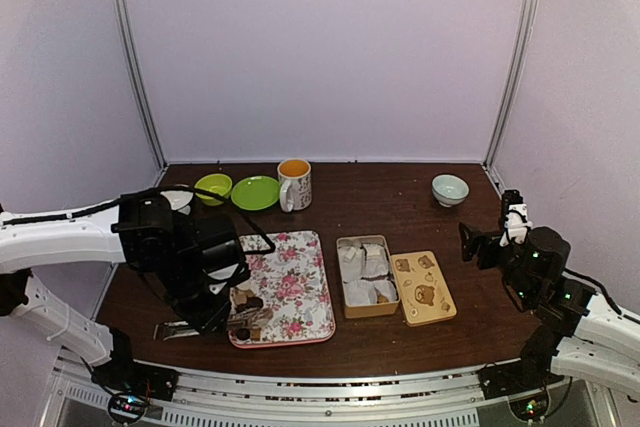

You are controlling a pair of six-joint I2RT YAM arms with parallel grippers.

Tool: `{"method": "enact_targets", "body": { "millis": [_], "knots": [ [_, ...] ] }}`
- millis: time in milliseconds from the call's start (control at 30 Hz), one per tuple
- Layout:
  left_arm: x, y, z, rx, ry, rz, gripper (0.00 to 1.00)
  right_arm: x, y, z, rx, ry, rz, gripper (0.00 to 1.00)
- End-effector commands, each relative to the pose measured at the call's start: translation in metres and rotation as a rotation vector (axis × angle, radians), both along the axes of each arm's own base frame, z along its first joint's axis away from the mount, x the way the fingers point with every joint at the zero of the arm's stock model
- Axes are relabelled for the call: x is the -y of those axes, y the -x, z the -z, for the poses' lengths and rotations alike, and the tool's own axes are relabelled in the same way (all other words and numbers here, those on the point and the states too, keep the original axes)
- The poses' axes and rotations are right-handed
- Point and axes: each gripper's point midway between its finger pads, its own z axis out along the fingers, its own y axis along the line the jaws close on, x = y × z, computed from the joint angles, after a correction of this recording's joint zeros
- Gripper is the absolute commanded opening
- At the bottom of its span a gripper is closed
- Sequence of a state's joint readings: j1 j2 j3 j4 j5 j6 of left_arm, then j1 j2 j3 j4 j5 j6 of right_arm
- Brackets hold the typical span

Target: Pack the chocolate

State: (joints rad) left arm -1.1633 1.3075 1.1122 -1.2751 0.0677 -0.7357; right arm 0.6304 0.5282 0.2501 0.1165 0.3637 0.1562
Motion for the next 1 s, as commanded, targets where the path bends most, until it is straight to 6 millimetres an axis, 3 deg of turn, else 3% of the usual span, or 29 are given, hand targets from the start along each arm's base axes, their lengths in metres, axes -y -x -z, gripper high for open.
{"method": "enact_targets", "body": {
  "millis": [0,167,267,500,633,800,967],
  "knots": [
    [0.003,0.000,0.005,0.005,-0.002,0.003,0.34,0.001,0.001,0.001,0.004,0.002,0.001,1.00],
    [0.003,-0.002,0.009,0.010,-0.027,0.010,0.30,0.001,0.001,0.001,0.004,0.001,-0.001,1.00],
    [0.003,-0.005,0.000,0.033,-0.031,0.014,0.27,0.001,0.001,0.000,0.005,0.002,0.001,1.00],
    [0.001,-0.015,-0.059,0.138,0.000,0.003,0.25,0.001,0.001,0.001,0.004,0.002,0.002,1.00],
    [0.005,-0.018,-0.079,0.170,0.059,-0.003,0.24,0.001,0.000,0.001,0.004,0.002,0.002,1.00],
    [0.029,-0.028,-0.094,0.230,0.189,0.006,0.23,0.001,0.000,0.001,0.003,0.003,0.002,1.00],
    [0.076,-0.045,-0.115,0.290,0.366,-0.004,0.23,0.001,0.000,0.001,0.001,0.005,0.001,1.00]
  ]
}}
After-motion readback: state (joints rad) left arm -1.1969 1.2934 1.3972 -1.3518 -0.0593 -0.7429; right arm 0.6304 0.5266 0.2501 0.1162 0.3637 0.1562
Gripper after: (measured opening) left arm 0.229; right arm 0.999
